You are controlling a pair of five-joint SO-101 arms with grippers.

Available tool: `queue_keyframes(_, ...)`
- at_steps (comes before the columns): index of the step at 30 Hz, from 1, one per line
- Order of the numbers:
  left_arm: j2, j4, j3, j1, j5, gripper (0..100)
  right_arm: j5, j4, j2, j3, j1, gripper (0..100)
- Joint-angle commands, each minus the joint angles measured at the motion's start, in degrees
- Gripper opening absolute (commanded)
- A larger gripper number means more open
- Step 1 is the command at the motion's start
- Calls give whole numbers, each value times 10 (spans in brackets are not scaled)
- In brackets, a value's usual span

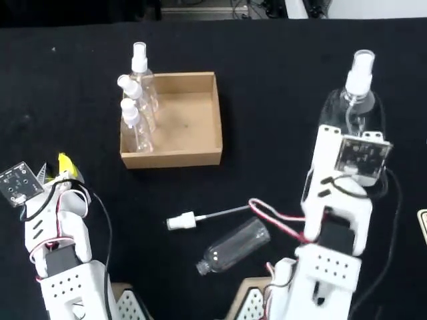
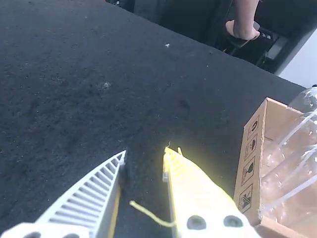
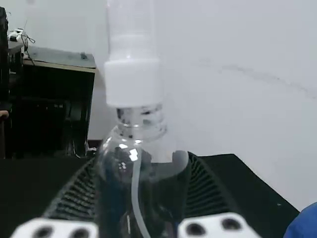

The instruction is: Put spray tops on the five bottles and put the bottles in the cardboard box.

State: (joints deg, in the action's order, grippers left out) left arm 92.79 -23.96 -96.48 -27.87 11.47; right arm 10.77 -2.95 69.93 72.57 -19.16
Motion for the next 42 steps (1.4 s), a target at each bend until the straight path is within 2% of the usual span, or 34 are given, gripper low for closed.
queue_keyframes(1,8,0,-14,0,-2,102,0,129,-74,-30,-23,16)
queue_keyframes(9,8,0,-14,0,-2,102,1,399,-240,44,-24,14)
queue_keyframes(19,8,-2,-14,0,-2,102,-4,619,-473,41,-25,11)
queue_keyframes(22,8,-2,-14,0,-2,102,-14,643,-544,6,-52,11)
queue_keyframes(26,8,-2,-14,0,-2,102,-107,642,-653,-81,-124,11)
queue_keyframes(28,8,-1,-14,0,-2,102,-129,642,-708,-124,-150,11)
queue_keyframes(36,8,1,-15,0,-2,102,-128,647,-898,-250,-194,11)
queue_keyframes(42,8,1,-15,0,-2,102,-130,651,-962,-287,-198,11)
